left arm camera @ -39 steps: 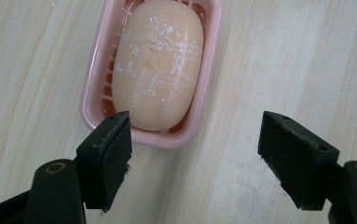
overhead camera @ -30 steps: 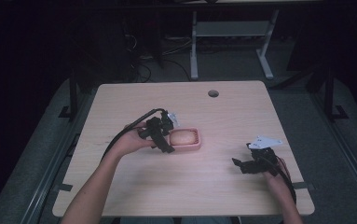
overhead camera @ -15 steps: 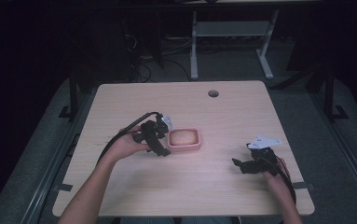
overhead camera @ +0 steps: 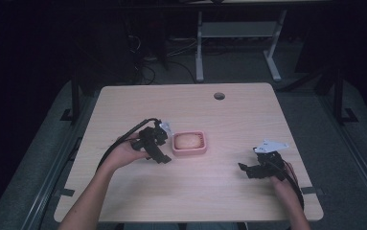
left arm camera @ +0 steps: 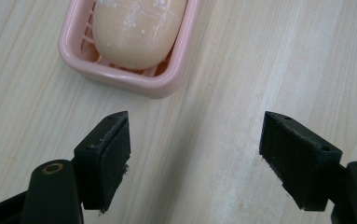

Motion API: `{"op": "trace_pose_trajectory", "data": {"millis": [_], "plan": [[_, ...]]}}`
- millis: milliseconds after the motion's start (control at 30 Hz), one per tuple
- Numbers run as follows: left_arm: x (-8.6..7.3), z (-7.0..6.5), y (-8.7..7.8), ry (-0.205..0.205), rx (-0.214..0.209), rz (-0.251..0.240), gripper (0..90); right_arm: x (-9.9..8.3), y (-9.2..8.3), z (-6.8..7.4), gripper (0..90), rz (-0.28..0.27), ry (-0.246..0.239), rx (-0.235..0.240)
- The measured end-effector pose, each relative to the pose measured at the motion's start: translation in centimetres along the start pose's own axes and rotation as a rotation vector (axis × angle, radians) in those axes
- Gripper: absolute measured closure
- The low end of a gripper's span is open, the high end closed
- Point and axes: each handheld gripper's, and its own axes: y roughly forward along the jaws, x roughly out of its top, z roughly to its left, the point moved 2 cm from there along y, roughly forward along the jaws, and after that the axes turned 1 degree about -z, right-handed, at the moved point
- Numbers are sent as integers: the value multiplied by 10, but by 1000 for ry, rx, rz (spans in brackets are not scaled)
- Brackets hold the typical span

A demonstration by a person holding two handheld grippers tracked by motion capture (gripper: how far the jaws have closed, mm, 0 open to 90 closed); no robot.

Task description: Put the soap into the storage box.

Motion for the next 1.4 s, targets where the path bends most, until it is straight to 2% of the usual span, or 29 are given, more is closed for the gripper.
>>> {"op": "trace_pose_trajectory", "data": {"millis": [667, 867, 1167, 1400], "plan": [[-24, -8, 2, -24, 8, -10, 246, -1, 2, 1, 139, 15, 0, -1], [-29, -12, 1, -17, 2, -8, 247, -1, 3, 2, 139, 16, 2, 0], [-37, -16, 0, -35, 15, -36, 249, -1, 3, 1, 139, 19, 1, 2], [-45, -17, 1, -48, 13, -39, 248, -1, 3, 1, 139, 22, 0, 1]]}}
